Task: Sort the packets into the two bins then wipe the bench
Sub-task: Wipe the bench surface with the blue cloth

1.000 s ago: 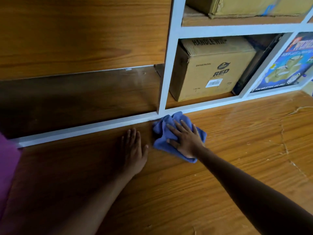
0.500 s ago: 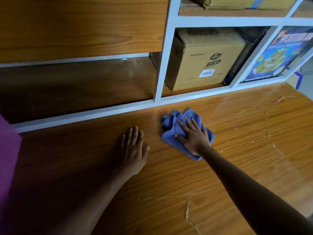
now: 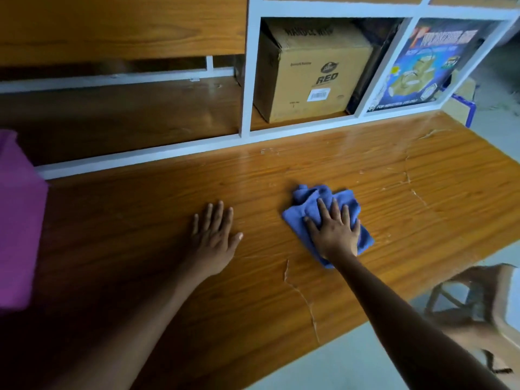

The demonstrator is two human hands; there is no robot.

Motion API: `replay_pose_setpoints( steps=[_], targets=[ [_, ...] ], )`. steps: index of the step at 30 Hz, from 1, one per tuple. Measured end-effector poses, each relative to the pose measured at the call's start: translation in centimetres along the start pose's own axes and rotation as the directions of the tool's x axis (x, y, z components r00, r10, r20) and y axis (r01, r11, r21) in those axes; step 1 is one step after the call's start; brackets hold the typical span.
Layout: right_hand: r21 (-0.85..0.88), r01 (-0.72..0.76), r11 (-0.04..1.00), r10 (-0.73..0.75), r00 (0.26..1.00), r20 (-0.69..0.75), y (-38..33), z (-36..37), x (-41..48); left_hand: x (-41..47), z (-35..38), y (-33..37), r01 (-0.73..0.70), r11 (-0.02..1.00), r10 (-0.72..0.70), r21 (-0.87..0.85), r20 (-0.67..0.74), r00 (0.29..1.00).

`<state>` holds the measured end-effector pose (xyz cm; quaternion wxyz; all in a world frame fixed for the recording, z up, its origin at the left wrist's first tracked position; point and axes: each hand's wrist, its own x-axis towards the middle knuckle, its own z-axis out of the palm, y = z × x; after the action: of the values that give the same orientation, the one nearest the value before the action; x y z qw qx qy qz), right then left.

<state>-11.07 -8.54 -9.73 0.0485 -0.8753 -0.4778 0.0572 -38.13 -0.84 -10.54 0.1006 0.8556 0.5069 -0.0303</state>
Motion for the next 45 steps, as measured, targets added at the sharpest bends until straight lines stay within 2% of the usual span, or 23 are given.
replay_pose_setpoints(
  steps=[1, 2, 5, 7, 9, 12, 14, 17, 20, 22, 23, 25, 27, 29, 30, 32, 34, 35, 37, 40, 42, 43, 45],
  targets=[
    [0.007, -0.039, 0.999, 0.039, 0.999, -0.015, -0.7, 0.3, -1.7, -0.6, 0.1, 0.1, 0.009, 1.0, -0.009, -0.002, 0.002, 1.0],
    [-0.003, 0.01, 1.0, -0.011, 0.999, -0.041, -1.5, 0.6, -3.8, -1.1, 0.2, 0.2, 0.018, 1.0, -0.018, -0.002, -0.019, 1.0],
    [-0.023, 0.36, 0.933, -0.36, 0.933, -0.02, -1.5, 1.1, -9.8, -2.5, 0.6, 0.5, 0.028, 0.999, -0.026, 0.026, -0.072, 0.997],
    [-0.006, 0.443, 0.897, -0.442, 0.896, 0.025, 1.1, 0.6, -10.9, -3.9, 1.0, 0.7, 0.016, 1.0, -0.014, 0.024, -0.072, 0.997],
    [-0.001, 0.329, 0.944, -0.329, 0.944, 0.014, 3.5, 0.2, -10.7, -5.7, 1.5, 0.6, -0.005, 0.999, 0.007, 0.035, -0.064, 0.998],
    [0.032, 0.035, 0.999, -0.035, 0.999, -0.003, 3.7, 0.1, -12.1, -9.1, 1.9, 0.5, -0.04, 0.998, 0.043, 0.045, -0.062, 0.997],
    [0.042, -0.02, 0.999, 0.021, 1.0, -0.014, 1.6, 0.8, -14.8, -11.4, 2.2, 0.2, -0.076, 0.996, 0.079, 0.036, -0.08, 0.994],
    [0.037, 0.153, 0.987, -0.15, 0.986, -0.073, -2.8, 2.2, -20.4, -14.2, 2.6, -1.2, -0.115, 0.993, 0.112, -0.006, -0.175, 0.978],
    [0.008, 0.422, 0.907, -0.419, 0.903, -0.089, -5.5, 3.4, -24.3, -15.8, 2.8, -3.4, -0.083, 0.996, 0.076, -0.023, -0.227, 0.971],
    [-0.018, 0.516, 0.856, -0.516, 0.854, -0.065, -5.1, 3.1, -23.8, -16.2, 2.8, -4.9, -0.04, 0.998, 0.026, -0.049, -0.251, 0.968],
    [-0.022, 0.522, 0.852, -0.523, 0.851, -0.044, -4.5, 2.8, -22.7, -16.3, 2.6, -5.6, -0.021, 0.998, 0.004, -0.064, -0.253, 0.968],
    [-0.024, 0.436, 0.9, -0.435, 0.9, 0.009, -3.8, 2.0, -19.7, -16.1, 2.3, -6.9, 0.006, 0.996, -0.026, -0.087, -0.232, 0.972],
    [-0.001, 0.242, 0.97, -0.242, 0.97, 0.032, -4.8, 1.7, -17.4, -15.6, 1.9, -7.8, 0.02, 0.995, -0.038, -0.093, -0.204, 0.978],
    [0.022, 0.078, 0.997, -0.079, 0.996, 0.048, -8.0, 1.8, -16.6, -14.9, 1.7, -8.1, 0.028, 0.996, -0.045, -0.088, -0.194, 0.98],
    [0.018, 0.081, 0.997, -0.082, 0.995, 0.057, -9.9, 1.9, -16.9, -14.5, 1.6, -8.2, 0.033, 0.996, -0.049, -0.081, -0.203, 0.978],
    [0.002, 0.282, 0.959, -0.282, 0.958, 0.046, -12.9, 2.5, -18.3, -13.3, 1.4, -8.7, 0.051, 0.996, -0.065, -0.073, -0.2, 0.978],
    [-0.012, 0.509, 0.86, -0.508, 0.859, 0.067, -13.5, 2.8, -18.5, -11.8, 1.1, -9.4, 0.076, 0.994, -0.089, -0.084, -0.17, 0.981],
    [-0.017, 0.563, 0.826, -0.561, 0.825, 0.069, -13.2, 2.6, -17.6, -11.0, 0.8, -9.9, 0.083, 0.992, -0.098, -0.096, -0.165, 0.981],
    [-0.03, 0.532, 0.846, -0.531, 0.846, 0.048, -12.7, 2.5, -14.6, -9.4, 0.2, -10.8, 0.101, 0.989, -0.119, -0.112, -0.167, 0.979],
    [0.021, 0.198, 0.98, -0.198, 0.979, 0.048, -14.3, 2.4, -10.2, -7.2, -0.6, -12.1, 0.15, 0.981, -0.167, -0.123, -0.141, 0.976],
    [0.031, 0.08, 0.996, -0.081, 0.995, 0.051, -16.9, 2.6, -9.1, -5.7, -1.1, -12.8, 0.191, 0.972, -0.207, -0.136, -0.115, 0.972],
    [0.011, 0.14, 0.99, -0.14, 0.989, 0.047, -17.9, 2.8, -9.2, -5.0, -1.2, -13.2, 0.2, 0.971, -0.217, -0.131, -0.132, 0.967],
    [-0.025, 0.424, 0.905, -0.422, 0.905, 0.062, -18.6, 3.1, -9.7, -3.1, -1.5, -14.1, 0.186, 0.975, -0.206, -0.125, -0.172, 0.963]
  ],
)
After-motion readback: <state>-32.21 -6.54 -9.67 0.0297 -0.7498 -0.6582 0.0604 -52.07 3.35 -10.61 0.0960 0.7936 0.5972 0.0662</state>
